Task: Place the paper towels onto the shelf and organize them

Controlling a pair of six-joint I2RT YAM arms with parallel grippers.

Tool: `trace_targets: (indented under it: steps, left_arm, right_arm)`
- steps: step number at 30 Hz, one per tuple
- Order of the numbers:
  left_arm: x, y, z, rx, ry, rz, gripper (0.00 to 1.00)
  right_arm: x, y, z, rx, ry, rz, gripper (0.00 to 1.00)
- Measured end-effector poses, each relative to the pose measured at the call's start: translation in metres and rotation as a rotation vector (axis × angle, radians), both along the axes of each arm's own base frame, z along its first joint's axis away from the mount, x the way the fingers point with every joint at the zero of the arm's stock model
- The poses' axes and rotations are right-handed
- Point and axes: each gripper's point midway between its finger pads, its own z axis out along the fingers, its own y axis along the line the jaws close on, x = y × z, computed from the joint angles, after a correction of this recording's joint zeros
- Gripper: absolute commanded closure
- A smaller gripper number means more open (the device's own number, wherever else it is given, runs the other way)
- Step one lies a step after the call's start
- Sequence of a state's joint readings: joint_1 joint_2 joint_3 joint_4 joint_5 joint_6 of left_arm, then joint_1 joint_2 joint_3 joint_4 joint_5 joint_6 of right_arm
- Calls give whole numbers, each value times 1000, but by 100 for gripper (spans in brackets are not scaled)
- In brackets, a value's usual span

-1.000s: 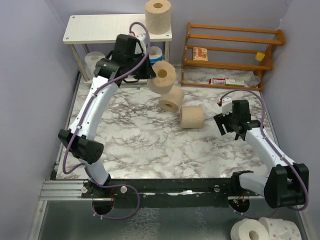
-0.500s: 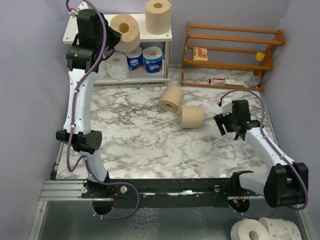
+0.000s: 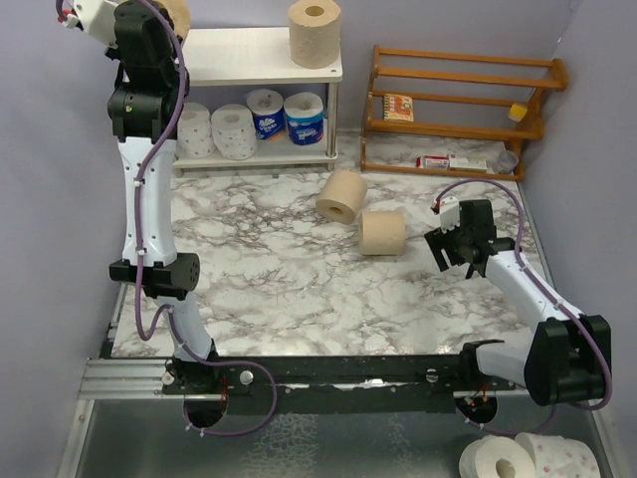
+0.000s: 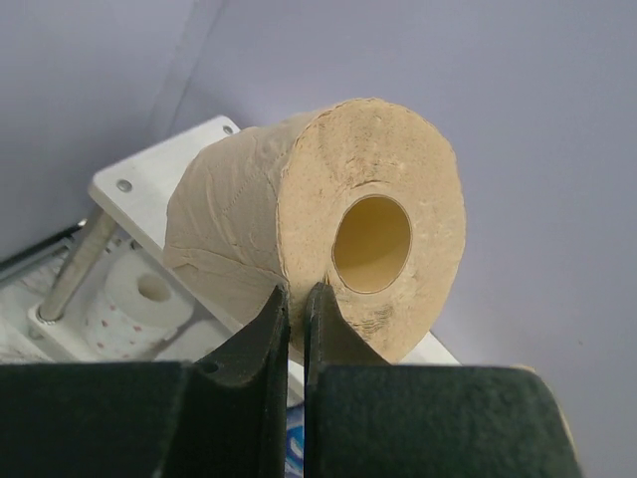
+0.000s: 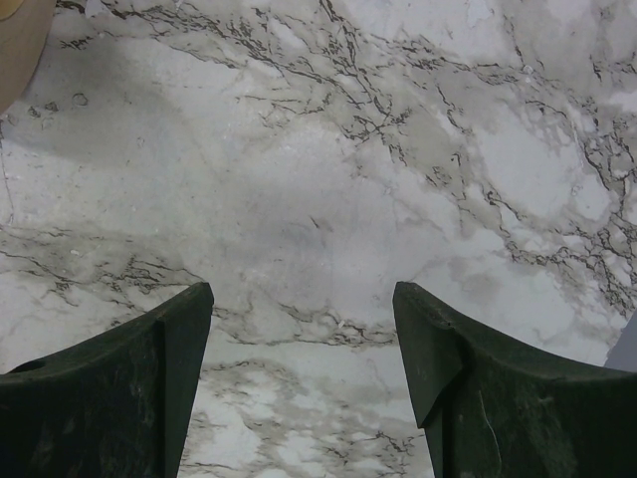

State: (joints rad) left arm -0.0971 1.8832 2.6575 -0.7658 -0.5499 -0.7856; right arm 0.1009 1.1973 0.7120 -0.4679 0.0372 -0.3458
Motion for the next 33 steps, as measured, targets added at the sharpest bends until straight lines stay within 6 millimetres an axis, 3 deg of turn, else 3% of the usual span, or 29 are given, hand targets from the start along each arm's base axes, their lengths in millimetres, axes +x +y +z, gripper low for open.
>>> trace_targets:
  steps: [5,18,33]
  left_arm:
    - [18,30,-12,13,1,89,100]
    - [70,96,-65,-67,13,199,100]
    - [84,88,-65,-124,-39,137,100]
  right_arm:
    - [0,0,-3,-1,9,0,26]
    - [0,0,-3,-1,8,0,26]
    - [-1,0,-7,-3,25,0,26]
